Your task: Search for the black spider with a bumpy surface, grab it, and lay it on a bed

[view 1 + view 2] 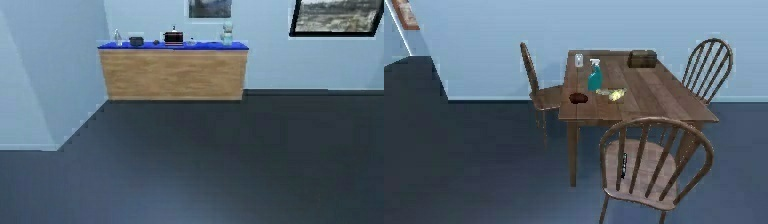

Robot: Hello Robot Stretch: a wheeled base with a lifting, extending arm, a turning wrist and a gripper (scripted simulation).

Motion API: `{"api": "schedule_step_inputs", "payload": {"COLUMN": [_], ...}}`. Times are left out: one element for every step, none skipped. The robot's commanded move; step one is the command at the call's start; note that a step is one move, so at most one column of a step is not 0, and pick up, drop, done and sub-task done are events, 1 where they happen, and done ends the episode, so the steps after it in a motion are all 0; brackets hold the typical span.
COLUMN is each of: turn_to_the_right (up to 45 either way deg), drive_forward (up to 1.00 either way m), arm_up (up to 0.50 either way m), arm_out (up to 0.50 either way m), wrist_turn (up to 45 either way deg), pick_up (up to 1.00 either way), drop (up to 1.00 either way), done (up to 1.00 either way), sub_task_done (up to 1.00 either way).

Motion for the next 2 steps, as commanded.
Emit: {"api": "schedule_step_inputs", "payload": {"turn_to_the_right": [3.0, 0.0], "drive_forward": [0.0, 1.0], "arm_up": [0.0, 0.0], "arm_out": [0.0, 0.0], "wrist_turn": [0.0, 0.0], "pick_up": [0.0, 0.0], "drop": [0.0, 0.0], "done": [0.0, 0.0], "sub_task_done": [0.0, 0.0]}}
